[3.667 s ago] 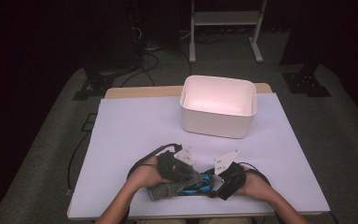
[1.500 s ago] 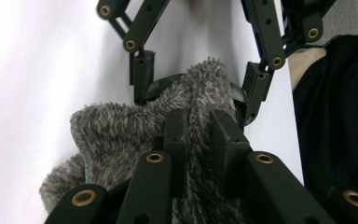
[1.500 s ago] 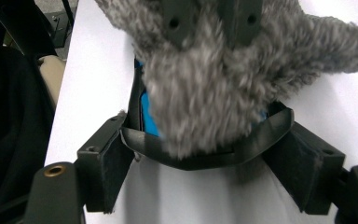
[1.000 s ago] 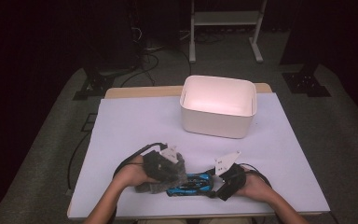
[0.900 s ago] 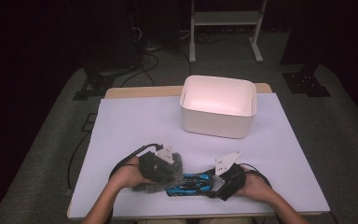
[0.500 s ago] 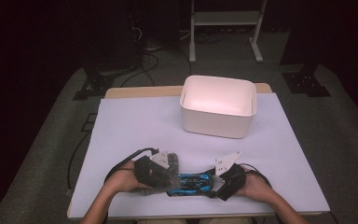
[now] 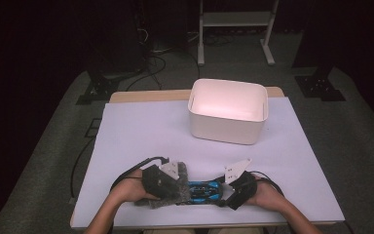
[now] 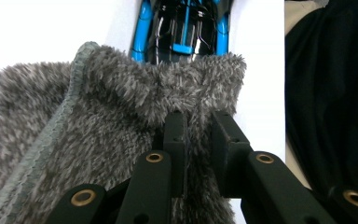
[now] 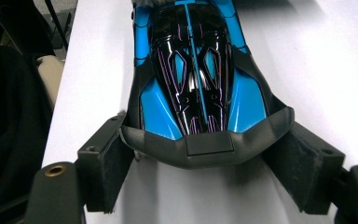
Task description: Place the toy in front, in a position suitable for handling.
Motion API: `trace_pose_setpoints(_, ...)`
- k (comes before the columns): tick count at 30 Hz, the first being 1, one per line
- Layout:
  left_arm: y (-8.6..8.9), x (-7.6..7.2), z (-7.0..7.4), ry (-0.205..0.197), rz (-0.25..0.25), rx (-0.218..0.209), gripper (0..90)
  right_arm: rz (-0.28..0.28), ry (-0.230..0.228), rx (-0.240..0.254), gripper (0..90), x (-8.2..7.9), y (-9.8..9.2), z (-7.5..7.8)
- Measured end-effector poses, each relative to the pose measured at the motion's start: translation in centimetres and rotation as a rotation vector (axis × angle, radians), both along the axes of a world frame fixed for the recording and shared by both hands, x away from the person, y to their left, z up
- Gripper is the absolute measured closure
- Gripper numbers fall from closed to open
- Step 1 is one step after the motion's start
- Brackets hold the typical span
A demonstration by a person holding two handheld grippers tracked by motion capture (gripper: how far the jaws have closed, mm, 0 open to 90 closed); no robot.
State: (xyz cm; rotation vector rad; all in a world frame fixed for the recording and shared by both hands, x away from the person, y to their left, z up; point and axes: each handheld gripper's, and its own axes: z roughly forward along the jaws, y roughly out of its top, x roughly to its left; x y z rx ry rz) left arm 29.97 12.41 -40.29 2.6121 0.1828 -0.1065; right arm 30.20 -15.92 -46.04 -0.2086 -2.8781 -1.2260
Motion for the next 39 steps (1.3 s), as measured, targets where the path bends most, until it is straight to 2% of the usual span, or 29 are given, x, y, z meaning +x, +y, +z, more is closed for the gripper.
trace_pose_setpoints(5,-0.1,-0.2,0.1,-0.001,-0.002,0.001,77.5,0.000,-0.001,0.000,24.2,0.0,0.0,0.0)
trace_pose_setpoints(10,-1.8,-0.2,0.6,-0.008,-0.036,-0.022,77.5,-0.001,-0.002,0.000,24.3,0.0,0.0,0.0)
trace_pose_setpoints(13,-4.4,0.0,1.1,-0.024,-0.086,-0.032,77.5,-0.002,-0.007,0.003,24.3,-0.1,0.0,-0.1)
trace_pose_setpoints(14,-4.4,0.0,1.1,-0.024,-0.086,-0.032,77.5,-0.002,-0.007,0.003,24.3,-0.1,0.0,-0.1)
trace_pose_setpoints(16,-6.4,0.3,1.5,-0.036,-0.109,-0.040,77.5,-0.004,-0.007,0.003,24.3,-0.1,0.0,-0.1)
trace_pose_setpoints(18,-7.6,0.5,1.7,-0.044,-0.121,-0.047,77.5,-0.006,-0.008,0.002,24.3,-0.1,0.0,-0.1)
trace_pose_setpoints(19,-7.6,0.5,1.7,-0.044,-0.121,-0.047,77.4,-0.007,-0.007,0.002,24.3,-0.1,0.0,-0.1)
trace_pose_setpoints(20,-8.8,0.6,1.6,-0.053,-0.141,-0.043,77.4,-0.007,-0.008,0.002,24.3,-0.2,0.0,-0.1)
trace_pose_setpoints(21,-8.8,0.6,1.6,-0.053,-0.141,-0.043,77.4,-0.008,-0.008,0.002,24.3,-0.2,0.0,-0.1)
trace_pose_setpoints(23,-10.2,0.9,1.4,-0.070,-0.147,-0.004,77.4,-0.010,-0.007,0.001,24.4,-0.2,0.0,-0.1)
trace_pose_setpoints(27,-9.9,1.8,1.6,-0.089,-0.119,0.008,77.4,-0.010,-0.008,0.000,24.4,-0.2,0.0,-0.1)
trace_pose_setpoints(31,-8.6,2.3,1.6,-0.086,-0.069,0.011,77.4,-0.009,-0.010,0.002,24.5,-0.3,0.0,-0.1)
trace_pose_setpoints(33,-8.3,2.4,1.6,-0.085,-0.063,0.013,77.4,-0.009,-0.014,0.001,24.5,-0.3,0.0,-0.1)
trace_pose_setpoints(35,-7.6,2.6,1.6,-0.089,-0.045,0.020,77.4,-0.009,-0.016,0.001,24.5,-0.3,0.0,-0.1)
trace_pose_setpoints(37,-6.3,2.8,1.5,-0.092,-0.016,0.051,77.4,-0.007,-0.020,0.003,24.5,-0.3,0.0,-0.1)
trace_pose_setpoints(38,-6.3,2.8,1.5,-0.092,-0.016,0.051,77.4,-0.008,-0.018,0.003,24.5,-0.3,0.0,-0.1)
trace_pose_setpoints(39,-5.3,2.9,1.4,-0.084,0.005,0.065,77.4,-0.008,-0.018,0.003,24.5,-0.3,0.0,-0.1)
